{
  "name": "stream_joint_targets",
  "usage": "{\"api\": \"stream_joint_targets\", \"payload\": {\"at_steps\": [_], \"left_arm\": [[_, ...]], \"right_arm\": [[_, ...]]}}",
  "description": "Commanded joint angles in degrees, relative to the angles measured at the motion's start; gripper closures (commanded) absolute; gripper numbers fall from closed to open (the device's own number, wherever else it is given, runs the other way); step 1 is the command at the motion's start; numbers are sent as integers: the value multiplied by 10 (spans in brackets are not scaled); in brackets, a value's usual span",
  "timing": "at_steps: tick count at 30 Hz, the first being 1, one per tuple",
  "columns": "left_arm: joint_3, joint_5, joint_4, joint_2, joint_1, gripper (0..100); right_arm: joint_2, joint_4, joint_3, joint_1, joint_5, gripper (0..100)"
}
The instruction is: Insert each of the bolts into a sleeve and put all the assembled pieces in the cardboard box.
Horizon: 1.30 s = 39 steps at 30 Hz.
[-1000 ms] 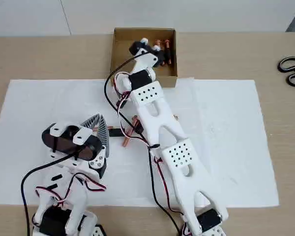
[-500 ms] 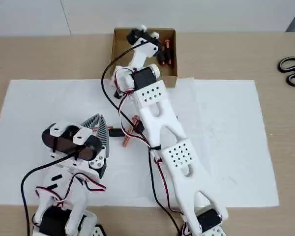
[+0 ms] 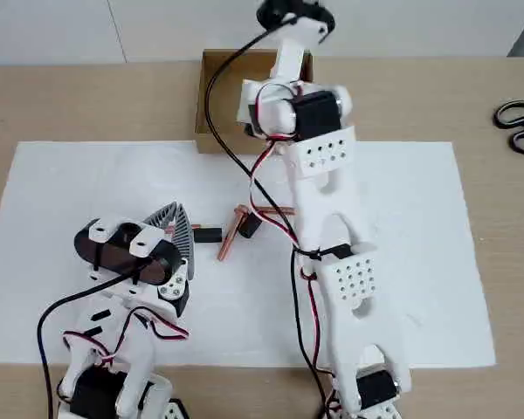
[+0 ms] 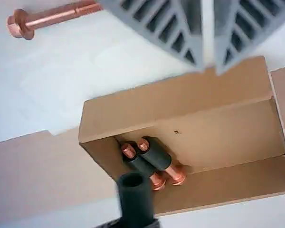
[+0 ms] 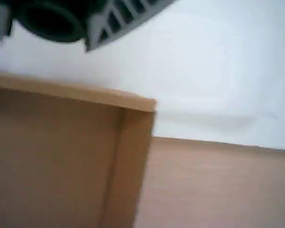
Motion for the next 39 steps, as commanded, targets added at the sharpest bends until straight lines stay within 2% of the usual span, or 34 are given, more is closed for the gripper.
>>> {"api": "stream_joint_targets", "payload": {"at_steps": [1,11,19,23,29,33,39], "left_arm": [[-3,-2,0,-5,-1,994],[-3,-2,0,-5,-1,994],[-3,-2,0,-5,-1,994],[-3,-2,0,-5,-1,994],[-3,-2,0,-5,2,994],[-3,-2,0,-5,3,994],[-3,-2,0,-5,3,994]], "right_arm": [[-46,9,-21,19,66,995],[-75,12,200,22,69,995],[-269,10,477,-18,67,995],[-362,7,626,-15,67,995],[-422,7,792,70,68,995],[-428,5,848,121,68,995],[-423,-21,860,124,92,995]]}}
